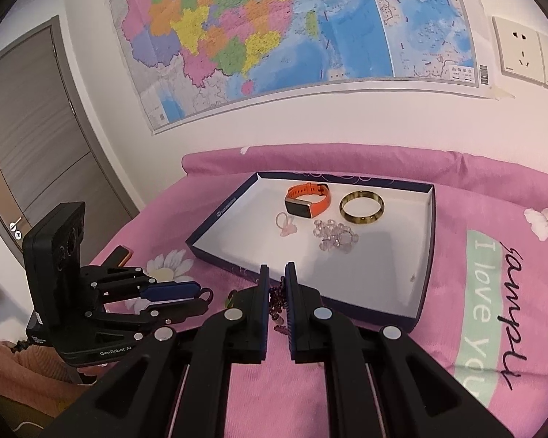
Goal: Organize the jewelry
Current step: 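Lift the black ring with the left tool while the right tool lifts the red necklace, then carry the black ring with the left tool over the tray while the right tool carries the necklace there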
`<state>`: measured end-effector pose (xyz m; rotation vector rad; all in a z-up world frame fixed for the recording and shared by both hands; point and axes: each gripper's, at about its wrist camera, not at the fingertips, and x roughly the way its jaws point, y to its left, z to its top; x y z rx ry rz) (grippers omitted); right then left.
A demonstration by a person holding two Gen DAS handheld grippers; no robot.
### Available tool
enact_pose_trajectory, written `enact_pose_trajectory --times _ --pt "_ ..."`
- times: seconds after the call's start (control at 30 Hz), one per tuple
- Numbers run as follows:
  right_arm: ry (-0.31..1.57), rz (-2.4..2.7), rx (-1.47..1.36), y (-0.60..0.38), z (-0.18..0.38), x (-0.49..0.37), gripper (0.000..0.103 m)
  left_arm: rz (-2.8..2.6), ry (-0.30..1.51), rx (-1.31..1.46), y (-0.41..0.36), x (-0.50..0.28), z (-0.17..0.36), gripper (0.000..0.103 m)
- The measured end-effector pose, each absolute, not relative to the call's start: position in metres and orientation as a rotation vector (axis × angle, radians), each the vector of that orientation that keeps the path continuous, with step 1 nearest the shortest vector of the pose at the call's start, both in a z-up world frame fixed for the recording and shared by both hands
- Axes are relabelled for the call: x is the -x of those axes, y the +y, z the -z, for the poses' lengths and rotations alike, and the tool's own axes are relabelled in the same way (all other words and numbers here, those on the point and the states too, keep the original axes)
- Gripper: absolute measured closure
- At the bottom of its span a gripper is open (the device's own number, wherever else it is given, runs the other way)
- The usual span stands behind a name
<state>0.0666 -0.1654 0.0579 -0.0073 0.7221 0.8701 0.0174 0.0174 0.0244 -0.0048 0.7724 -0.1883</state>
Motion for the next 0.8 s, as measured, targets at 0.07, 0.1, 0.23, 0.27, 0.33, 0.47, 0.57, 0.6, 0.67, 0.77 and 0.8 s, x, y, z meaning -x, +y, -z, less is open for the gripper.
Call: enact_pose_trajectory --times 0.07,0.1,0.23,0.27,0.33,0.47,0.57,0.6,0.67,0.77,0.8 --pt "0.721 -0.871 0.005 -0.164 -0.059 -0.07 0.096 0.187 0.767 0.005 0.019 -0.02 -0.026 0.081" --pt "0.72 -0.87 0.006 -0.163 -0.059 -0.071 0.096 0.186 0.766 0.005 0.02 -0.022 -0.027 0.081" --pt "0.713 -0.87 0.004 -0.16 -0.063 -0.076 0.096 0.184 0.76 0.01 0.022 -0.028 -0.03 0.081" --pt "0.712 -0.871 0.003 -0.161 -0.063 -0.077 0.096 0.182 0.758 0.012 0.023 -0.03 -0.03 0.081" --pt "0.71 -0.872 -0.002 -0.159 -0.064 -0.08 0.096 0.181 0.755 0.009 0.023 -0.031 -0.032 0.081" --pt "0.706 -0.876 -0.003 -0.157 -0.067 -0.086 0.096 0.18 0.749 0.007 0.023 -0.036 -0.034 0.081" --pt "0.706 -0.881 -0.006 -0.154 -0.068 -0.09 0.096 0.181 0.746 0.008 0.024 -0.04 -0.035 0.081" --pt "0.706 -0.881 -0.005 -0.154 -0.068 -0.09 0.096 0.18 0.746 0.008 0.024 -0.041 -0.036 0.081" --pt "0.706 -0.882 -0.007 -0.153 -0.068 -0.092 0.096 0.179 0.743 0.005 0.024 -0.042 -0.036 0.081" --pt "0.705 -0.883 -0.008 -0.15 -0.069 -0.096 0.096 0.177 0.74 0.002 0.025 -0.047 -0.038 0.081" --pt "0.705 -0.883 -0.009 -0.149 -0.069 -0.097 0.096 0.175 0.739 0.001 0.025 -0.049 -0.039 0.081"
